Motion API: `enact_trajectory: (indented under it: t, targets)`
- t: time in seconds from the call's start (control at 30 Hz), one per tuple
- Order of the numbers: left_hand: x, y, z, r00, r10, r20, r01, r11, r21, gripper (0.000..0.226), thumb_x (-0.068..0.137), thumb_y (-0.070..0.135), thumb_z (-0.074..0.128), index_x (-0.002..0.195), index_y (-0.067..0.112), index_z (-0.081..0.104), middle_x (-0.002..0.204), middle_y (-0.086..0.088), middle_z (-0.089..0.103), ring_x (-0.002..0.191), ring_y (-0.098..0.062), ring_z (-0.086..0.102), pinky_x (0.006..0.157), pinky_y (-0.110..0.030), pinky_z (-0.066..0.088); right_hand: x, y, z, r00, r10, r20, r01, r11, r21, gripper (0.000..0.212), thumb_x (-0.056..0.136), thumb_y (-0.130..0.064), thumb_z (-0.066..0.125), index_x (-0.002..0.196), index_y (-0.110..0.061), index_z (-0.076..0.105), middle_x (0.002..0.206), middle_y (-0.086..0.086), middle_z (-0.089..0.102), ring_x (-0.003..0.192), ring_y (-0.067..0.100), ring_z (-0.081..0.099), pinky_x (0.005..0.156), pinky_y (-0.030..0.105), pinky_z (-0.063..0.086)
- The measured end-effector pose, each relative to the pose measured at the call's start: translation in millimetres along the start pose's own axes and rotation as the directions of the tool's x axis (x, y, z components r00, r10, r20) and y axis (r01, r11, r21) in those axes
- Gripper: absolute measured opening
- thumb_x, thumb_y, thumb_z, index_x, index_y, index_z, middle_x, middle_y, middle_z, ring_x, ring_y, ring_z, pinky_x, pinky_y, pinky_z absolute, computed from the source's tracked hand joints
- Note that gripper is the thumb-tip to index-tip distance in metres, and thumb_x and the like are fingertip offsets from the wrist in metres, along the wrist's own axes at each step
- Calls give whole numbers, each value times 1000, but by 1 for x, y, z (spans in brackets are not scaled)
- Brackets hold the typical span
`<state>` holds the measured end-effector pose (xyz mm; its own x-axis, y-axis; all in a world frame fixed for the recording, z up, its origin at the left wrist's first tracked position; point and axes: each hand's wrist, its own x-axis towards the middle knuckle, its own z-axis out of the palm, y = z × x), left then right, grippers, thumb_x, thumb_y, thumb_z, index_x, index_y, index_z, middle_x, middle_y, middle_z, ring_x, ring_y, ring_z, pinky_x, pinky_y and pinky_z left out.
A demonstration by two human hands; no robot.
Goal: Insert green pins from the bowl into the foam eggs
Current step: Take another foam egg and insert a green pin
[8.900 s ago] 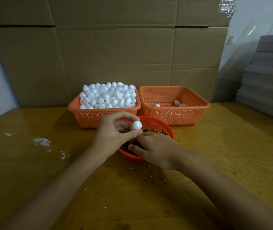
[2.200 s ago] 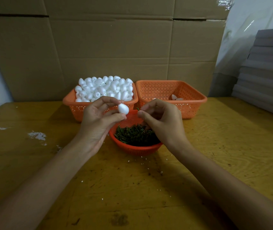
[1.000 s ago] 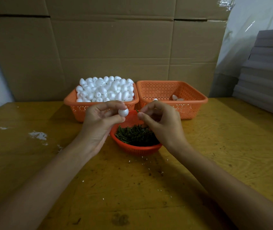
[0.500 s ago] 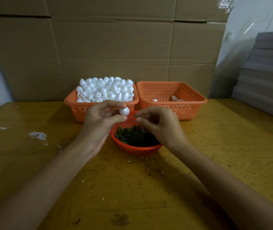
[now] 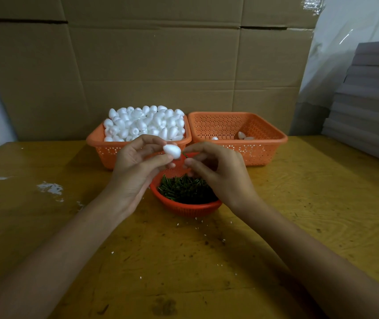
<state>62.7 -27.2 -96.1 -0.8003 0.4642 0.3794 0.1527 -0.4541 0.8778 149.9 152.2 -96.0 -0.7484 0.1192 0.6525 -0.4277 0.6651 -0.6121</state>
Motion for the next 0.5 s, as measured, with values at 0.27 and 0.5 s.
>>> enact_trajectory:
  t: [0.27, 0.5]
  targets:
    - [2, 3, -1, 999, -29, 22, 30, 1000, -6, 39, 81, 7, 76, 121, 7, 73, 99, -14, 78, 92, -22, 77, 79, -26, 61, -1, -4, 1, 999, -30, -16, 30, 1000, 5, 8, 93, -18, 78, 96, -14, 71, 76, -12, 76, 73, 3, 74, 77, 36, 59]
    - [2, 4, -1, 998, -52, 19, 52, 999, 3, 40, 82, 10, 76, 121, 4, 73, 108, -18, 78, 93, -22, 77, 79, -26, 62, -1, -5, -1, 999, -40, -29, 38, 998, -56, 7, 95, -19, 75, 101, -15, 78, 79, -13, 74, 74, 3, 73, 76, 37, 60]
